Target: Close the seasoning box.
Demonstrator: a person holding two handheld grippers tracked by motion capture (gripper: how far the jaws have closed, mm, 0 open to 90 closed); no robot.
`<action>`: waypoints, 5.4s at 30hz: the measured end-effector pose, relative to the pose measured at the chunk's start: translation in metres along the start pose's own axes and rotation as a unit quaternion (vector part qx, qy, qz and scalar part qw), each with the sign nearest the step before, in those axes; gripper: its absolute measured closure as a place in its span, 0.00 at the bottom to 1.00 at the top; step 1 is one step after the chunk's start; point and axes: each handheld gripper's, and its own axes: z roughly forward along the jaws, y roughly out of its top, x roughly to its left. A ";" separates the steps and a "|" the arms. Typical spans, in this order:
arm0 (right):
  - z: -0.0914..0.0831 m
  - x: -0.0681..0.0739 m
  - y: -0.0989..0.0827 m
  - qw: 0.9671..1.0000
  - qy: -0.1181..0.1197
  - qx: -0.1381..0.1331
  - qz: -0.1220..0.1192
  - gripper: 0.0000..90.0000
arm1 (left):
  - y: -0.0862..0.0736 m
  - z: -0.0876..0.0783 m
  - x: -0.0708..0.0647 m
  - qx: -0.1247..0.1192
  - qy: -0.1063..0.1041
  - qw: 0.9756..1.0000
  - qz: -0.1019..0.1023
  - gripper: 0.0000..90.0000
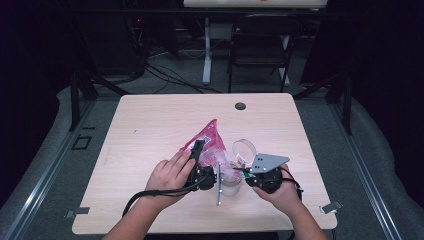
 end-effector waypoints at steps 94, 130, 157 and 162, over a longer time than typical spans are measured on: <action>-0.011 0.008 0.014 0.996 0.002 -0.083 0.016 0.51 | -0.064 0.021 -0.065 0.024 -0.218 0.918 -0.331 0.81; -0.050 0.002 -0.004 0.988 -0.067 -0.113 0.075 0.58 | -0.120 0.045 -0.068 -0.008 -0.313 0.796 -0.519 0.83; -0.059 -0.016 -0.014 0.983 -0.105 -0.102 0.114 0.67 | -0.192 0.048 -0.050 0.105 -0.185 0.797 -0.566 0.83; -0.057 -0.017 -0.015 0.982 -0.110 -0.099 0.115 0.67 | -0.197 0.049 -0.052 0.135 -0.161 0.807 -0.552 0.82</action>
